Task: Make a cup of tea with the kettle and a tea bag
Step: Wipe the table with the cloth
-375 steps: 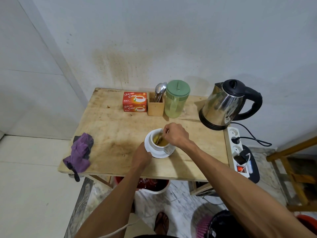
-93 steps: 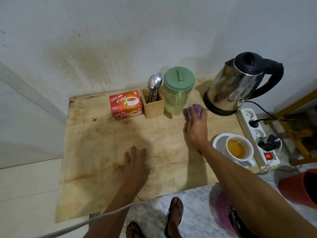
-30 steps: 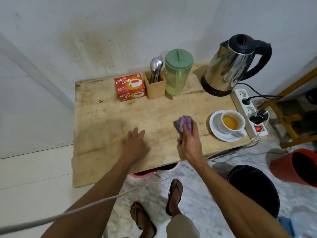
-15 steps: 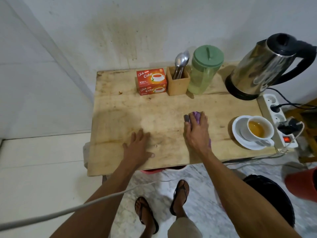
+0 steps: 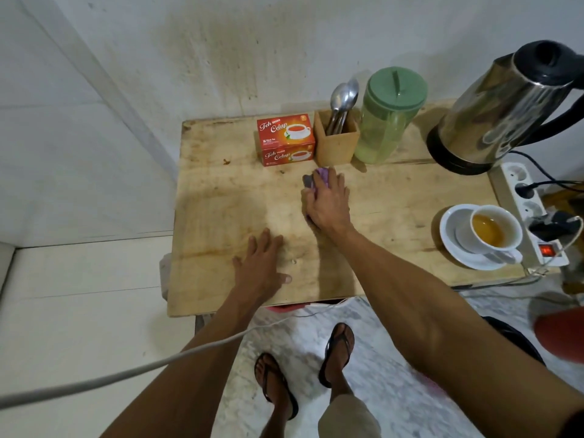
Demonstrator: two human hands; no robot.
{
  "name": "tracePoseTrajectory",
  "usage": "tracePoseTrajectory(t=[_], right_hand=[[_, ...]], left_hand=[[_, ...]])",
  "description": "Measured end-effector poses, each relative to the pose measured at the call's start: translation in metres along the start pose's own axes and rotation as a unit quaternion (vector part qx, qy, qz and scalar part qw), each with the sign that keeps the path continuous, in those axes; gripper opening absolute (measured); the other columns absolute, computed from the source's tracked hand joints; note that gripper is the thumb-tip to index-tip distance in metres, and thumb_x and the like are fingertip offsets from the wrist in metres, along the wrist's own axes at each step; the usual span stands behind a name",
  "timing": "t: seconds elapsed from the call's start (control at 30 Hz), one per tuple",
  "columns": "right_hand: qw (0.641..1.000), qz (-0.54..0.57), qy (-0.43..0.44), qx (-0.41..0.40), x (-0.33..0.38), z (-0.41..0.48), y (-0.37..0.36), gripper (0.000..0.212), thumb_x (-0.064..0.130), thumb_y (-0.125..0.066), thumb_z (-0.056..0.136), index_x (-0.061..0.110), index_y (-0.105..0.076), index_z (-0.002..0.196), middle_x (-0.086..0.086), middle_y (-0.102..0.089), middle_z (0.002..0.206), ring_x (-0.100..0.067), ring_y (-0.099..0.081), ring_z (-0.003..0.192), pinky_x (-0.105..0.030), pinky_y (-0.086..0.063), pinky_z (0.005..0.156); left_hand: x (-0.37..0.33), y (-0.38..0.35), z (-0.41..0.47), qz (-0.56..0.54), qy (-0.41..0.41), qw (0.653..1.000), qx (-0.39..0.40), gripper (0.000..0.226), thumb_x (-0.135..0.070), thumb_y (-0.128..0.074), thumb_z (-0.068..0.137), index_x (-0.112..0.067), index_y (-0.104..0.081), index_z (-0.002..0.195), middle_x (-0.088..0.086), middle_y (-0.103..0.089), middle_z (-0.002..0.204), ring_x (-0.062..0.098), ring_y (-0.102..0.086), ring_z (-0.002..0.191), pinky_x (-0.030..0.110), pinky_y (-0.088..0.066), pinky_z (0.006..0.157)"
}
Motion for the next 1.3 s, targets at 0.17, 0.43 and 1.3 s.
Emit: tracePoseTrajectory(t=[0.17, 0.43, 1.3], right_hand=[[0.975, -0.068, 0.19, 0.092, 0.021, -0.052, -0.048, 0.052, 0.033, -0.034, 0.101, 0.018, -0.04, 0.151, -0.015, -0.031, 0.159, -0.036, -0.028, 0.146, -0.049, -0.029, 0.118], [0.997, 0.005, 0.06, -0.04, -0.058, -0.106, 0.038, 0.043, 0.02, -0.047, 0.1, 0.019, -0.051, 0.143, -0.013, -0.031, 0.158, -0.038, -0.032, 0.144, -0.042, -0.039, 0.109], [0.983, 0.073, 0.158, 0.053, 0.09, -0.102, -0.066, 0.049, 0.031, -0.034, 0.103, 0.014, -0.04, 0.148, -0.016, -0.034, 0.153, -0.033, -0.036, 0.14, -0.042, -0.033, 0.116]], left_hand=[[0.001, 0.0, -0.002, -0.007, 0.002, 1.0, 0.007, 0.091, -0.041, -0.071, 0.081, -0.031, -0.014, 0.151, -0.002, 0.005, 0.164, 0.03, 0.004, 0.151, 0.069, -0.018, 0.11], [-0.003, 0.003, -0.008, -0.01, -0.007, 1.0, 0.017, 0.088, -0.042, -0.067, 0.085, -0.03, -0.011, 0.152, -0.003, 0.009, 0.164, 0.03, 0.009, 0.15, 0.067, -0.014, 0.111], [0.115, 0.013, -0.069, -0.021, 0.087, 0.995, -0.035, 0.084, -0.054, -0.056, 0.088, -0.027, -0.009, 0.151, 0.002, 0.006, 0.164, 0.032, 0.003, 0.15, 0.068, -0.018, 0.112]])
Point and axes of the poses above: each hand's wrist, its own z-axis towards the middle knuckle, its own y-axis out of the back of the hand, x = y × z, the point moved 7 cm from there along z, towards the middle knuckle
